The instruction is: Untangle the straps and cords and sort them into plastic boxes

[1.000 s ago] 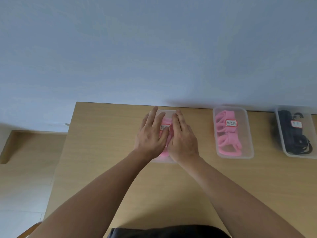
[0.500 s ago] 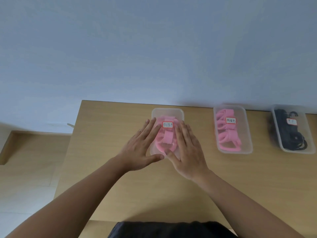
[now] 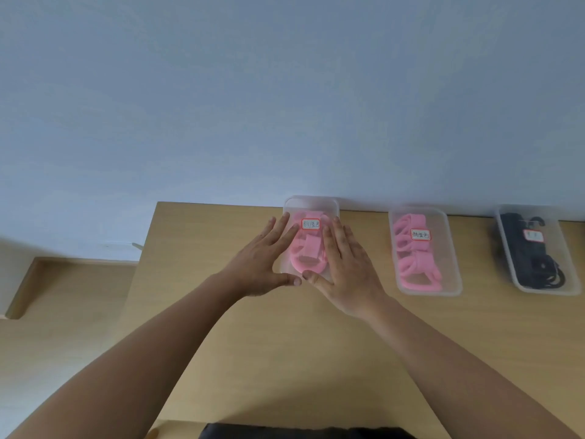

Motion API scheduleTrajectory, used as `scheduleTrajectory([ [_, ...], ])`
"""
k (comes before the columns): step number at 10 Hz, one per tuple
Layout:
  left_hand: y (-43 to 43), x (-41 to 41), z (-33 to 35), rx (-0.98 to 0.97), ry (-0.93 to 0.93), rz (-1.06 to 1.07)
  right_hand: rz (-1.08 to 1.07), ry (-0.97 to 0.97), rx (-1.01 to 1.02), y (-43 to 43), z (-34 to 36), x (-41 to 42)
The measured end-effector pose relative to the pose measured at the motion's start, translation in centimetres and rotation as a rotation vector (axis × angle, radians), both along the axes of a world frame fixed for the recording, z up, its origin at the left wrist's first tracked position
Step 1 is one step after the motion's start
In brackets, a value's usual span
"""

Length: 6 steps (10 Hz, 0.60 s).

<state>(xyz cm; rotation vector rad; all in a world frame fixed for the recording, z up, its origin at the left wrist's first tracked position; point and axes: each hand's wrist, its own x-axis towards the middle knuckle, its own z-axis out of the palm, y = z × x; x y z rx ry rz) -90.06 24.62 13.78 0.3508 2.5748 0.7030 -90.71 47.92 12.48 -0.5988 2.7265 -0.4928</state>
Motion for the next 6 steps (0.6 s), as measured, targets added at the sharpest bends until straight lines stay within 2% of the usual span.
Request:
scheduleTrajectory([
  [2, 0.5, -0.1, 0.8, -0.005, -0.106, 0.071, -0.004, -0.052, -0.03, 0.2, 0.0, -0.2],
  [3, 1.2, -0.2, 2.1, -0.106, -0.127, 0.066, -0.024, -0.068, -0.037, 0.0, 0.5, -0.3],
  [4, 2.8, 0.7, 3.3, -0.172, 0.005, 0.081, -0.058, -0.045, -0.097, -0.1, 1.5, -0.4],
  [6, 4.7, 4.6, 7.3, -0.075, 0.279, 0.262, -0.151, 0.221, -0.308, 0.9, 5.5, 1.6],
])
